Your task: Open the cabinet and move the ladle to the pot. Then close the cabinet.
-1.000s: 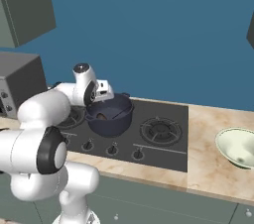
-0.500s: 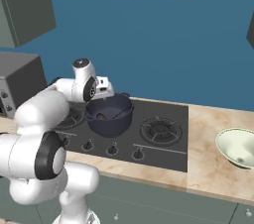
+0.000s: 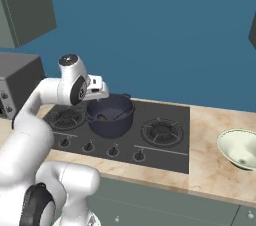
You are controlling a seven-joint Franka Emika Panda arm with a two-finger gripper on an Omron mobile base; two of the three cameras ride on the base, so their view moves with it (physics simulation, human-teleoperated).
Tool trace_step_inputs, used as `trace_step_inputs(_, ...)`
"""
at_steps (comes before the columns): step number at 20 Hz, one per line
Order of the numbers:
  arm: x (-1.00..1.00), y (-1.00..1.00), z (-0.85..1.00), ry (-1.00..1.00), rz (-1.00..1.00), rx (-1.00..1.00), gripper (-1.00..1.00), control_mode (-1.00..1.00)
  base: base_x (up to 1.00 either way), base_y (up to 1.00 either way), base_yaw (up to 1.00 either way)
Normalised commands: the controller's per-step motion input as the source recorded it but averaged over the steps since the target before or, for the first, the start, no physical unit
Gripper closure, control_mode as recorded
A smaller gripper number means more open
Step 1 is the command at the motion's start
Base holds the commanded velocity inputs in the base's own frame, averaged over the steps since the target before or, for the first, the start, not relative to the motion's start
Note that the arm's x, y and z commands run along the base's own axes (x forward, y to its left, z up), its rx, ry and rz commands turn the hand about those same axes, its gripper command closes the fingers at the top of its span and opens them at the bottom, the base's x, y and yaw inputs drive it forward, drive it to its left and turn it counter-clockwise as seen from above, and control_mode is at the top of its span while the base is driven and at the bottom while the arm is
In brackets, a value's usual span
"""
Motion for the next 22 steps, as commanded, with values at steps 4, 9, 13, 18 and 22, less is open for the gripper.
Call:
trace_step_inputs(4, -0.9, -0.07, 0.73, -0.04, -0.08, 0.06, -1.0, -1.0, 0.0, 0.0, 0.0)
trace_step_inputs(9, -0.86, -0.1, 0.7, -0.01, -0.07, 0.03, -1.0, -1.0, 0.0, 0.0, 0.0)
trace_step_inputs(13, -0.76, -0.19, 0.6, -0.02, -0.07, 0.01, -1.0, -1.0, 0.0, 0.0, 0.0)
trace_step_inputs(18, -0.63, -0.14, 0.53, -0.06, -0.07, 0.0, -1.0, -1.0, 0.0, 0.0, 0.0)
trace_step_inputs(22, -0.42, -0.01, 0.35, -0.08, -0.05, 0.0, -1.0, -1.0, 0.0, 0.0, 0.0)
